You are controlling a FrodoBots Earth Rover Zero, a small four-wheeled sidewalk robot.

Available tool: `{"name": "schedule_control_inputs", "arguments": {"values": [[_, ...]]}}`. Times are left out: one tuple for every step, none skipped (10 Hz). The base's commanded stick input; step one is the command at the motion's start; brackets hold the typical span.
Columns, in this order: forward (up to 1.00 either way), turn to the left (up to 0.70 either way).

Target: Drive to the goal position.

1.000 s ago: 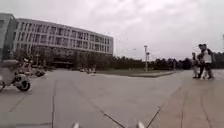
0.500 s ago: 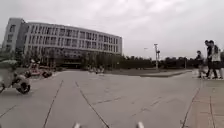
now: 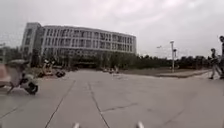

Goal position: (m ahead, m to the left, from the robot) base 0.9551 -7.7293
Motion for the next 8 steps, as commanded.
{"name": "schedule_control_inputs", "arguments": {"values": [[0.85, 0.00], [0.85, 0.00], [0.85, 0.00], [0.85, 0.00], [0.85, 0.00], [0.85, 0.00], [0.85, 0.00], [0.85, 0.00]]}}
